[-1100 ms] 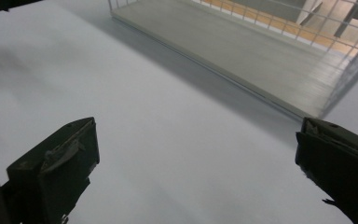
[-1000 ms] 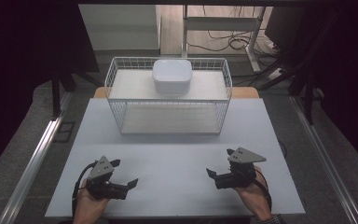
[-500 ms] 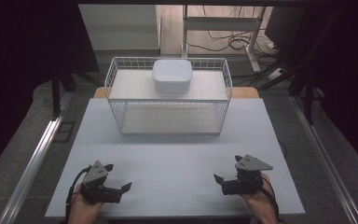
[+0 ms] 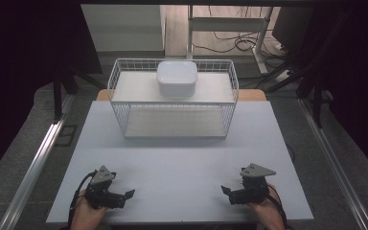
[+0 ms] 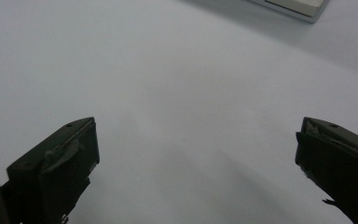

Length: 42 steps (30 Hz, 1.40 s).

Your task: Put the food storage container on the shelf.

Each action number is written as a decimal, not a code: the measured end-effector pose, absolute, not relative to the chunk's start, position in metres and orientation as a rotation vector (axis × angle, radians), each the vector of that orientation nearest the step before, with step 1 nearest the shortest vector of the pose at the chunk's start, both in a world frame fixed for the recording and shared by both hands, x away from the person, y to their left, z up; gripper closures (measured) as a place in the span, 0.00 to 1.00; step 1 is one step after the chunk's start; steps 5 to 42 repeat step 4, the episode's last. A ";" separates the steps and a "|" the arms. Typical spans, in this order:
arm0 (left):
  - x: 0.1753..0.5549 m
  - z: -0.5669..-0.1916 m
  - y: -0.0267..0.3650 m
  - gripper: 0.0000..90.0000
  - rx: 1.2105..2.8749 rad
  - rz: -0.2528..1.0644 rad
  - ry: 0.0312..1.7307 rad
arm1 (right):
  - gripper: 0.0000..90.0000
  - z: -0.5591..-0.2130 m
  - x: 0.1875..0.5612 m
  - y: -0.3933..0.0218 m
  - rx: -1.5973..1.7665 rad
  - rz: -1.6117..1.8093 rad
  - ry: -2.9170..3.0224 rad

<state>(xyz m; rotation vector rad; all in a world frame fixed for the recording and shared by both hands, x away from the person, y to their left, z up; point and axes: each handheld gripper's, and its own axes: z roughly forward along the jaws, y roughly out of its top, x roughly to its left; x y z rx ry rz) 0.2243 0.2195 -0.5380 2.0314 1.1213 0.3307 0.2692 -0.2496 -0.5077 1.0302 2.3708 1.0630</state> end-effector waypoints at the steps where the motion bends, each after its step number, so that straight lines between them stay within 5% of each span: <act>1: 0.224 -0.538 0.219 0.02 2.032 0.331 1.121 | 0.00 -0.508 0.269 -0.249 1.032 1.063 2.371; 42: 0.224 -0.538 0.219 0.02 2.029 0.335 1.119 | 0.00 -0.508 0.269 -0.249 1.028 1.061 2.368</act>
